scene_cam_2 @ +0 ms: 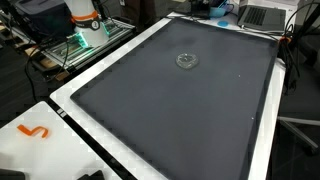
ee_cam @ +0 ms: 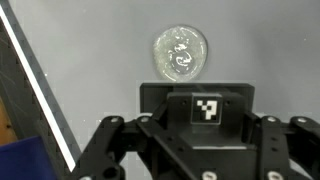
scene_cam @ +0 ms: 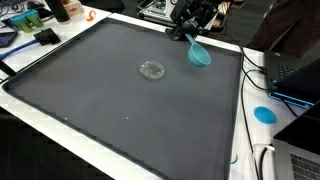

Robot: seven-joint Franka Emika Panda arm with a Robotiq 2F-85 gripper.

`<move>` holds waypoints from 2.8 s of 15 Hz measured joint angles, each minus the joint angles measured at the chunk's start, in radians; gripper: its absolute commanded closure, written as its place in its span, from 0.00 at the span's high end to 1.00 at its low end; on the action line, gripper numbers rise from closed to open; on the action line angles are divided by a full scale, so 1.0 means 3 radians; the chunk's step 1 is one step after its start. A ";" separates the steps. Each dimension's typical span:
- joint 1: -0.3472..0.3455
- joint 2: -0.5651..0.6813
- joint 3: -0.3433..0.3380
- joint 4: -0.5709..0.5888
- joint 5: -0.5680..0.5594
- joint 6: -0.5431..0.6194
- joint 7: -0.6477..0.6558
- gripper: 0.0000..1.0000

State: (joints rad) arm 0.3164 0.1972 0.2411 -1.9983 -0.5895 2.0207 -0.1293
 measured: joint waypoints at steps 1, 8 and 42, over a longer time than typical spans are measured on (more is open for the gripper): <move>0.0018 0.0032 0.0006 0.0029 0.0000 -0.0031 0.0043 0.28; 0.0070 0.0201 0.0011 0.0216 0.0000 -0.0168 0.0283 0.28; -0.0824 0.0983 -0.0350 0.1534 0.2164 -0.0314 0.0099 0.28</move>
State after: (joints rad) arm 0.0692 0.4922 0.1360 -1.5380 0.0596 1.9265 -0.0996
